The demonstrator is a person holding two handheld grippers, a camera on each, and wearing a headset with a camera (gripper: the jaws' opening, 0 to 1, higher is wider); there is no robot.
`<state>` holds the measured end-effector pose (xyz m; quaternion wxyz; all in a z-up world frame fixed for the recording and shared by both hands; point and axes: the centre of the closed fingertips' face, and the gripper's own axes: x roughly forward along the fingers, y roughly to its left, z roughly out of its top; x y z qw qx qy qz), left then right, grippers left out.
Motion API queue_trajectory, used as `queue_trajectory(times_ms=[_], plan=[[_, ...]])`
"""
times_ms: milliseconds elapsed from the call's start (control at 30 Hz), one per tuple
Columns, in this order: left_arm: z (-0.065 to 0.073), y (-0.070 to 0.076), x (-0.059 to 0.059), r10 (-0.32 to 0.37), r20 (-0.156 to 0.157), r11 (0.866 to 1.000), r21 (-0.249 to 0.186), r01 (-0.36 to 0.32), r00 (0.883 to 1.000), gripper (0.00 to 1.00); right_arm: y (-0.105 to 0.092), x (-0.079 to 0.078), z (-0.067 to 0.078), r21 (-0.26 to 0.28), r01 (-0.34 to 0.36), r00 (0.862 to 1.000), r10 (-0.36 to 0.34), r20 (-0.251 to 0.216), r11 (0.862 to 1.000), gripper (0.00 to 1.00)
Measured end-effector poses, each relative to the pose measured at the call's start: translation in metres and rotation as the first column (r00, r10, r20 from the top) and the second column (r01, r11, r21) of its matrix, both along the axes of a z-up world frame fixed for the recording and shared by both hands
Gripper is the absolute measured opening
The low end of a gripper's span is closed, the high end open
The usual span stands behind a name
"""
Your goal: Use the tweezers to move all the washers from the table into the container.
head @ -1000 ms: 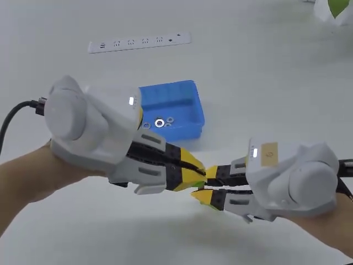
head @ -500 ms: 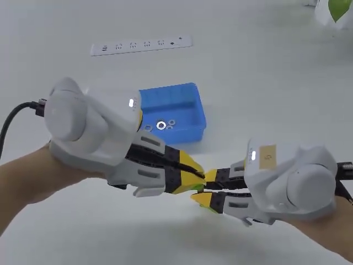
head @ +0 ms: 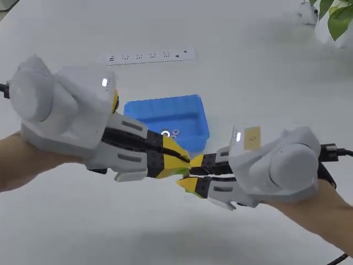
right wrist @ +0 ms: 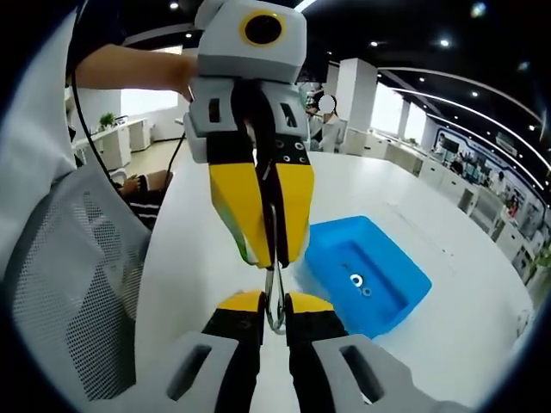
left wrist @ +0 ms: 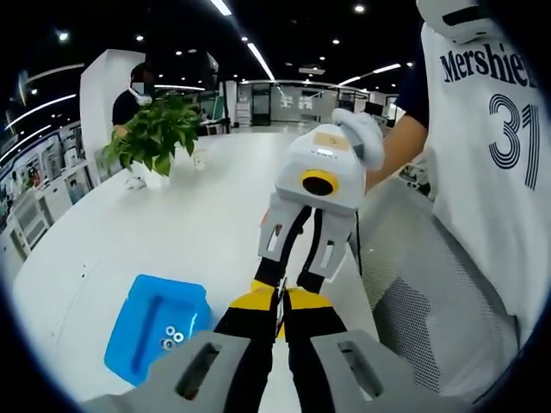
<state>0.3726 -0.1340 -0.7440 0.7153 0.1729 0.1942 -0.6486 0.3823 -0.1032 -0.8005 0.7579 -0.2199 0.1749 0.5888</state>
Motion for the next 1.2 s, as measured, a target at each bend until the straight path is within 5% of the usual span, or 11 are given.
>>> queue_trajectory(times_ms=[633, 967, 1200], plan=[[0.04, 0.024, 0.035, -0.004, 0.118, 1.0, 0.017, 0.002, 0.993, 0.06, 0.028, 0.041, 0.039, 0.002, -0.053, 0.992, 0.052, 0.111, 0.999, 0.1], [0.042, 0.029, 0.059, -0.014, 0.144, 0.999, 0.035, 0.009, 0.989, 0.06, 0.035, 0.07, 0.042, 0.011, -0.044, 0.99, 0.042, 0.132, 0.999, 0.1], [0.028, 0.032, 0.08, -0.006, 0.135, 0.999, 0.036, 0.001, 0.991, 0.06, 0.036, 0.088, 0.03, -0.006, -0.035, 0.991, 0.036, 0.13, 0.999, 0.1]])
